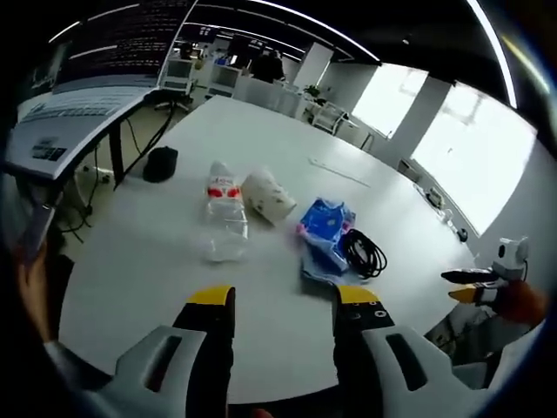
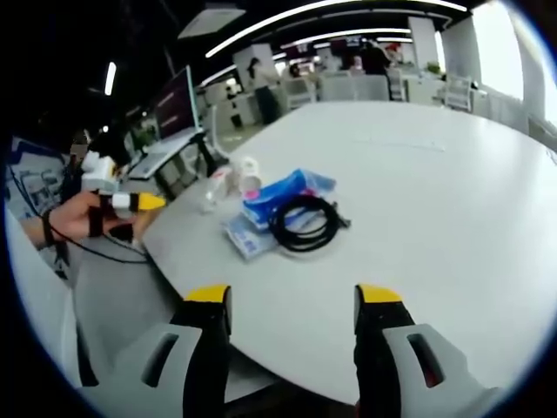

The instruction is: Arrange the tabletop items into an orderly group along one side of the table until the central work area is clear of visible clutter.

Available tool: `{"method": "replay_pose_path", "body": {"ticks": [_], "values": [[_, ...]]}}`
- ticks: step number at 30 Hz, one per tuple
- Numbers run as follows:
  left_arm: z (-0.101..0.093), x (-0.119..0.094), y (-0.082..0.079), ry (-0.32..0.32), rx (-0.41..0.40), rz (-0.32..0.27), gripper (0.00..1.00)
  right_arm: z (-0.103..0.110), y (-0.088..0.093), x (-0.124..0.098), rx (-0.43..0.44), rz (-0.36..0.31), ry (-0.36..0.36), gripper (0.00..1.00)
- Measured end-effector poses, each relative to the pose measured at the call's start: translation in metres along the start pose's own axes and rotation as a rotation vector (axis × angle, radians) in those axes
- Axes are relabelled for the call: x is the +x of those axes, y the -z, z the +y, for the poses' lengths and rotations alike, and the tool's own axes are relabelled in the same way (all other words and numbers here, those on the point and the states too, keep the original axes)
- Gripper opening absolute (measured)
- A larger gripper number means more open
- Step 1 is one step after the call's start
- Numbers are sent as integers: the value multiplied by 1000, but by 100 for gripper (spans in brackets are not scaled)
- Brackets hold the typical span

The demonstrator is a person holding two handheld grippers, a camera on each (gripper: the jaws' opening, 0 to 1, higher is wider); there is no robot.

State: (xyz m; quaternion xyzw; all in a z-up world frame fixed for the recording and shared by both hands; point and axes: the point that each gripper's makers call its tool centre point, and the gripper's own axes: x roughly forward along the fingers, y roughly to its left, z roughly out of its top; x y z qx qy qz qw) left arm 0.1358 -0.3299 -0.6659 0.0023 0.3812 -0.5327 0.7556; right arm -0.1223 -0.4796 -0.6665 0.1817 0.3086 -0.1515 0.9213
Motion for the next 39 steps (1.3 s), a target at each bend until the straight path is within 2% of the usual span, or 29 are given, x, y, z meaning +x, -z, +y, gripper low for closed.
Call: {"method": "replay_pose_path", "body": {"ticks": [6, 11, 14, 22, 29, 34, 39], "values": [[2, 9, -1, -1, 6, 16, 43, 1, 1, 2, -2, 6, -4, 55], [16, 21, 0, -48, -46, 42, 42, 1, -3, 5, -4, 7, -6, 55], [21, 28, -1, -74, -45, 58, 42, 1, -5, 6, -6, 6, -10, 55], [24, 45, -18, -88, 3, 53, 41, 2, -9, 10, -17, 11, -20, 55], [29, 63, -34, -108, 3, 47, 41, 1, -10, 11, -22, 13, -23, 55], [34, 73, -37, -126, -10, 49, 41, 0, -10, 10, -24, 14, -21, 55], [39, 80, -34, -145, -10, 64, 41, -3, -9, 9, -19, 13, -15, 55]]}}
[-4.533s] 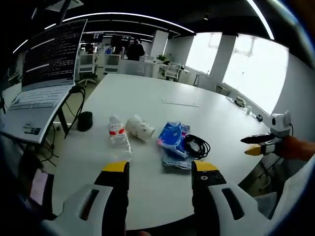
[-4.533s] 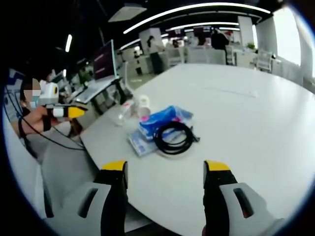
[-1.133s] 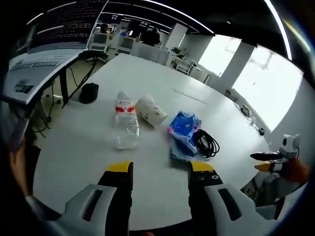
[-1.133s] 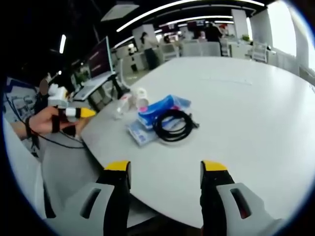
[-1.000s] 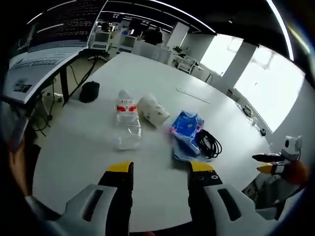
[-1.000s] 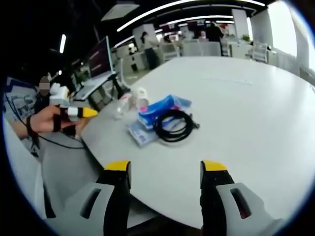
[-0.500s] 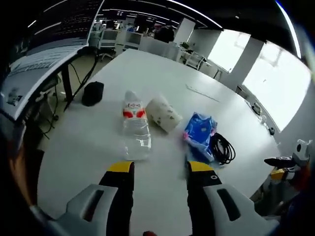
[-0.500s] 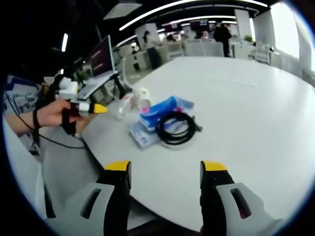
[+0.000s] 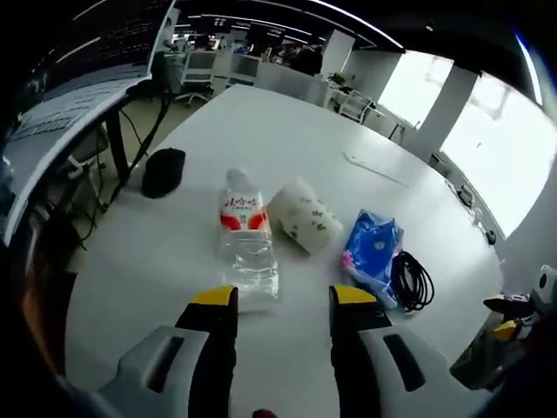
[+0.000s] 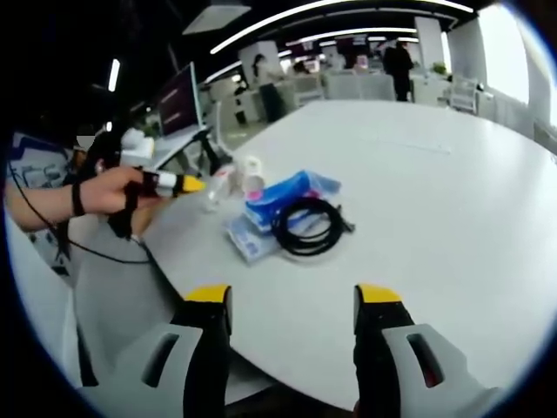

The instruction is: Arrange the tabletop items into an orderly group along one side of the table until the central work area is clear of visible clutter.

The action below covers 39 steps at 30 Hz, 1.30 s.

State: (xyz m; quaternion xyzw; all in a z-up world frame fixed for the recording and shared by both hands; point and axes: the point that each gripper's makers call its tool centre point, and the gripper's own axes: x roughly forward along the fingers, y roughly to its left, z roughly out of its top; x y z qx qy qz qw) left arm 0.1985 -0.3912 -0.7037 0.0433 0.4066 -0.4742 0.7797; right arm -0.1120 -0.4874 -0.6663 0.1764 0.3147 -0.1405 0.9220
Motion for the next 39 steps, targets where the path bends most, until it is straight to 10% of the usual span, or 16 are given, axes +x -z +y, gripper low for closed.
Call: {"method": "replay_pose_path", "body": {"ticks": [39], "values": [[28, 27, 2, -96, -41, 19, 34, -1, 10, -5, 5, 22, 4, 54]]}}
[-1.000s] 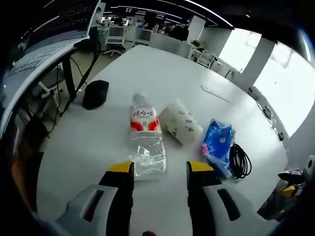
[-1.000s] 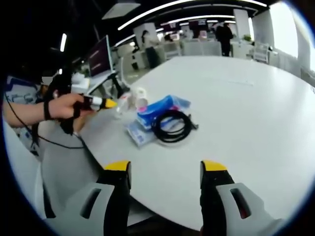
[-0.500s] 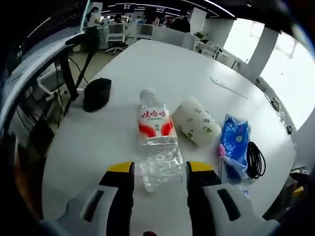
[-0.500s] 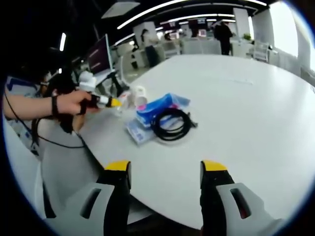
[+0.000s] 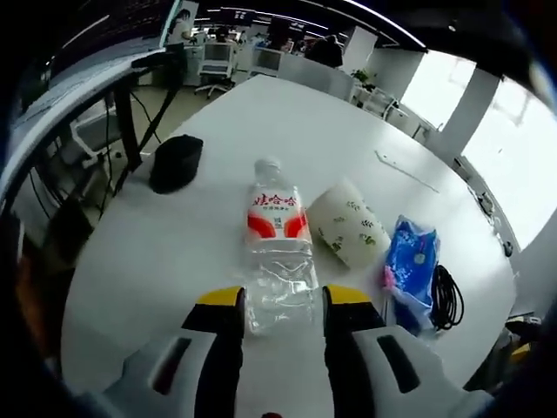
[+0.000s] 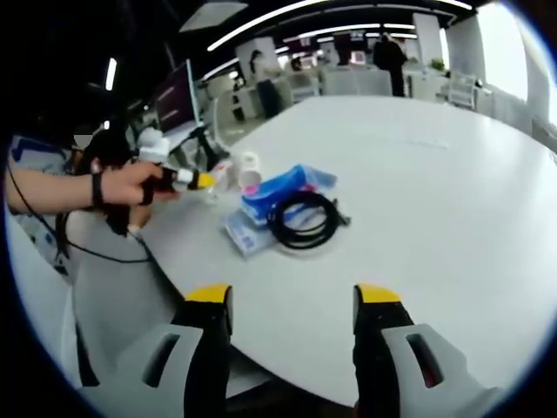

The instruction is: Arrange the tabletop items into an orderly group along one side of the table until the central work area is clear of visible clutter.

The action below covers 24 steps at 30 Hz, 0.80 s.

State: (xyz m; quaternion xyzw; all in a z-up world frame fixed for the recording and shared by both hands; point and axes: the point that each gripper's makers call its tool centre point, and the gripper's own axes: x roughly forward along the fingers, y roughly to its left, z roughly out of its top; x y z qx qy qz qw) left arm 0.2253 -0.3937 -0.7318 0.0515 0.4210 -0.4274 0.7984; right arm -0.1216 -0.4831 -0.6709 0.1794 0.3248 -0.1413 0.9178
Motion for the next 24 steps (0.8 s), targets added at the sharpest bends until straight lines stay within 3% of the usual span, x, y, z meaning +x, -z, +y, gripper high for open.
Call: {"method": "replay_pose_path", "body": {"ticks": [24], "values": [[-2, -22, 23, -16, 34, 20, 33, 5, -4, 3, -4, -7, -21, 54]]}}
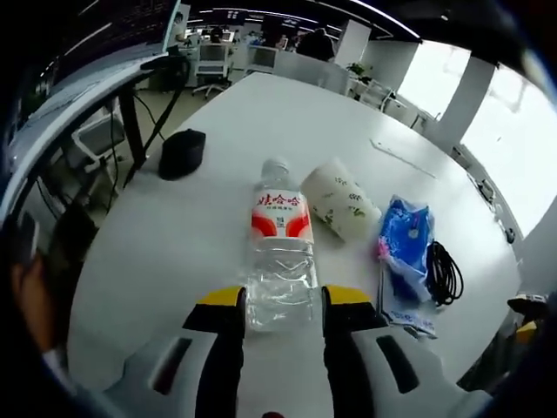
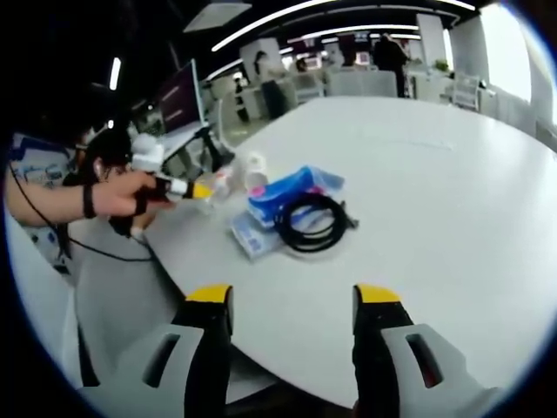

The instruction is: Arrange the tabletop items into an orderly group along one side of the table until the central work area is clear of visible clutter.

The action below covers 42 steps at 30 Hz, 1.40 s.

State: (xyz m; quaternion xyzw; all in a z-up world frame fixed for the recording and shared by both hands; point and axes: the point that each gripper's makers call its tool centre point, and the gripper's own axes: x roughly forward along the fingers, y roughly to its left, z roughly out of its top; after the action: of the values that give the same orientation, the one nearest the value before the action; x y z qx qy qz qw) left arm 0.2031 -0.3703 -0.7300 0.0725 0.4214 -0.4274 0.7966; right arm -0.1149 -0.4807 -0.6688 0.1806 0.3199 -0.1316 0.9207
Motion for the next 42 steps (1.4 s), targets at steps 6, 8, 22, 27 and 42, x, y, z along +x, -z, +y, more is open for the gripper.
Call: {"method": "replay_pose_path", "body": {"ticks": [6, 8, 22, 27, 42], "values": [[1, -10, 10, -7, -6, -2, 33, 1, -1, 1, -2, -1, -5, 54], [2, -14, 14, -8, -6, 1, 33, 2, -1, 2, -3, 0, -7, 54], [6, -28, 31, -19, -15, 10, 33, 5, 2, 3, 5, 0, -10, 53], [6, -33, 37, -21, -23, 15, 33, 5, 2, 3, 10, -5, -7, 53], [8, -45, 54, -25, -23, 35, 33, 7, 5, 4, 17, -8, -11, 53]]}}
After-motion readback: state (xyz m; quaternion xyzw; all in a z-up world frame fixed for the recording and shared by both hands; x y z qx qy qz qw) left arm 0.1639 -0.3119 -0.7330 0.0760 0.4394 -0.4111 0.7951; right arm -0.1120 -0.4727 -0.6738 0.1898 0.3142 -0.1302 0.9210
